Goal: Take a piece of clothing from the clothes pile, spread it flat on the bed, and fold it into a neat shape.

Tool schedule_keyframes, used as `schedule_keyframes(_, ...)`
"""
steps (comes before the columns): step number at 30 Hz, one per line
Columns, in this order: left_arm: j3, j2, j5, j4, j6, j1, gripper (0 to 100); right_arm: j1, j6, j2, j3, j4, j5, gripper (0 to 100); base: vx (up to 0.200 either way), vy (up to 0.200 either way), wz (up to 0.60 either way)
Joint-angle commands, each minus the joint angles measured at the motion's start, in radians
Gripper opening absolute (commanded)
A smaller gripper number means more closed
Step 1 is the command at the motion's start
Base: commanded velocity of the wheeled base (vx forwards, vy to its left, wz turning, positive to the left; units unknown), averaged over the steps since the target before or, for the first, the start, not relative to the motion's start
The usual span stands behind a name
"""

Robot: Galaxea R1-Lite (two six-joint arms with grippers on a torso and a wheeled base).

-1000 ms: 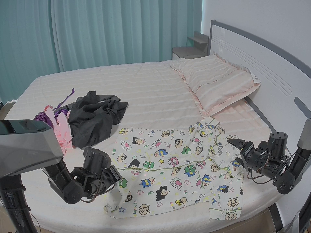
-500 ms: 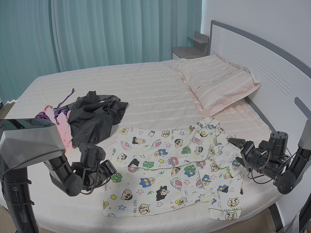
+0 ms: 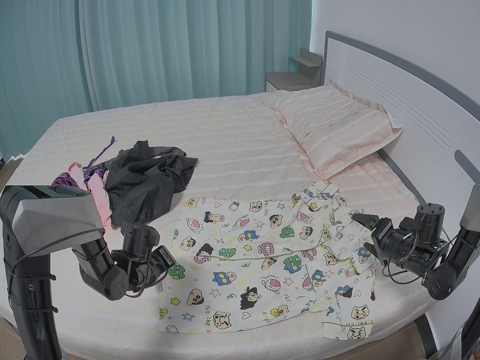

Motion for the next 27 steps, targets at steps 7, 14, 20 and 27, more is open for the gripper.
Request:
schedule_keyframes(7, -0.006, 0.020, 0.002, 0.000, -0.002, 0.013, 0, 0.000, 0.000, 0.006, 0.000, 0.000, 0.000, 100, 0.000, 0.000, 0.00)
schedule_keyframes(14, -0.005, 0.028, -0.001, 0.001, -0.007, 0.019, 100, -0.001, 0.000, 0.006, 0.000, 0.000, 0.000, 100, 0.000, 0.000, 0.00)
schedule_keyframes(20, 0.052, -0.056, -0.070, 0.003, -0.021, 0.105, 100, -0.004, -0.001, 0.001, 0.002, 0.000, 0.000, 100, 0.000, 0.000, 0.00)
schedule_keyframes(27, 0.204, -0.259, -0.277, -0.002, -0.071, 0.182, 100, 0.003, -0.001, 0.001, 0.011, 0.000, 0.000, 100, 0.000, 0.000, 0.00)
